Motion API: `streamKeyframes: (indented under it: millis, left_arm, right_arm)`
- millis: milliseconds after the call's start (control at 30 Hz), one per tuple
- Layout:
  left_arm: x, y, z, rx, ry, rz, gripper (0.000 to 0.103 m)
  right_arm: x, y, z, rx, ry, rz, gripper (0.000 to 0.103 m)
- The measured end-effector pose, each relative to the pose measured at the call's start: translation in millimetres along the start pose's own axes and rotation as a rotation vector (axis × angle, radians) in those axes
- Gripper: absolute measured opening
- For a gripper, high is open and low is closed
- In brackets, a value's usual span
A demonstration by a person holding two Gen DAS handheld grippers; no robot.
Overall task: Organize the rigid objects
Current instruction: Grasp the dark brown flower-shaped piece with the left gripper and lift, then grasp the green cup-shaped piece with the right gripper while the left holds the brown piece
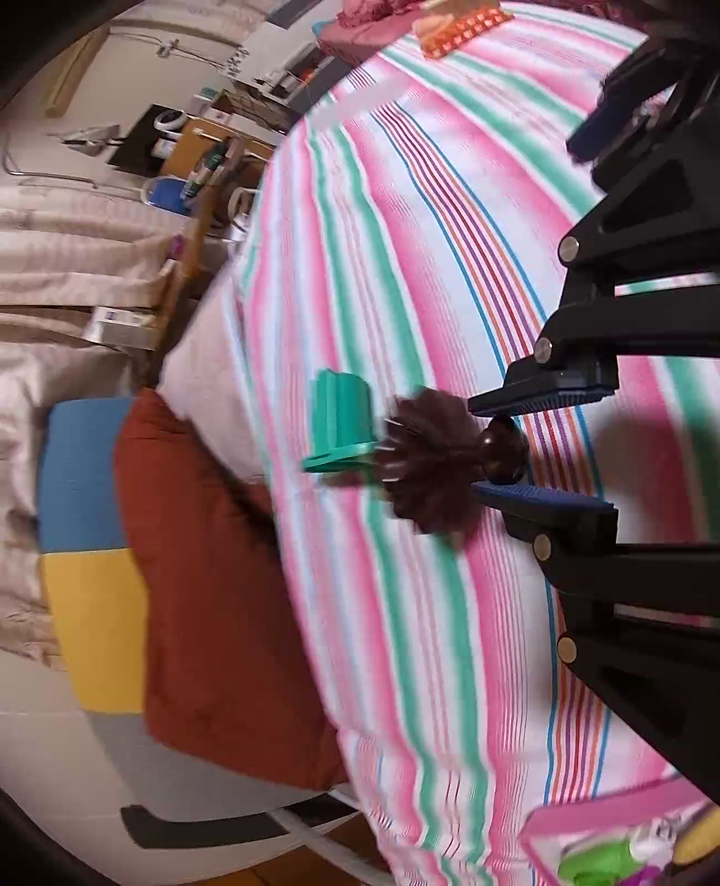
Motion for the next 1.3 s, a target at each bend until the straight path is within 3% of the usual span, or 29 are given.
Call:
streamKeyframes:
  millis: [233,500,567,767,1000,1100,1200,1300]
  left_arm:
    - [8.4,3.6,4.9,0.031,-0.01,-0.017,0.023]
    - [-4.2,-9.2,2.1,-0.038,0.073,-0.053,0.025]
    - [-3.2,-10.9,7.2,-0.026,0.051,-0.066,0.022]
    - [12.1,-23.9,20.6,0.033,0.074,-0.109,0.022]
    - [19.0,-31.4,27.4,0.062,0.046,-0.129,0.022]
    - [18.4,-32.0,28.8,0.066,0.035,-0.132,0.022]
    - [17.3,-33.9,25.6,0.051,0.037,-0.133,0.022]
    - [16.4,-34.7,25.7,0.051,0.033,-0.135,0.022]
  right_arm:
    - [0.8,-0.2,-0.1,0.0,-0.001,0.002,0.053]
    - [0.1,0.3,-1.4,-0.004,0.003,0.0,0.053]
    - [0.2,0.1,-1.5,-0.006,0.005,-0.001,0.053]
    - [0.7,-0.6,-1.5,-0.005,0.004,0.0,0.054]
    - [-3.1,4.9,12.2,0.061,-0.008,0.046,0.067]
    - [-11.0,16.9,26.4,0.155,0.053,0.088,0.067]
    - [-13.9,46.7,39.4,0.237,0.119,0.04,0.067]
    - [-36.9,84.5,43.3,0.199,0.227,0.062,0.067]
Point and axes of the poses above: each gripper's, at about its wrist camera, not at the fingertips, and x roughly against the way its jaws point, z to its left, y to its top, the point moved 2 cm from there along -x, roughly the way its jaws point, and after that the axes turned 15 degrees about x, right-handed, at the moved point
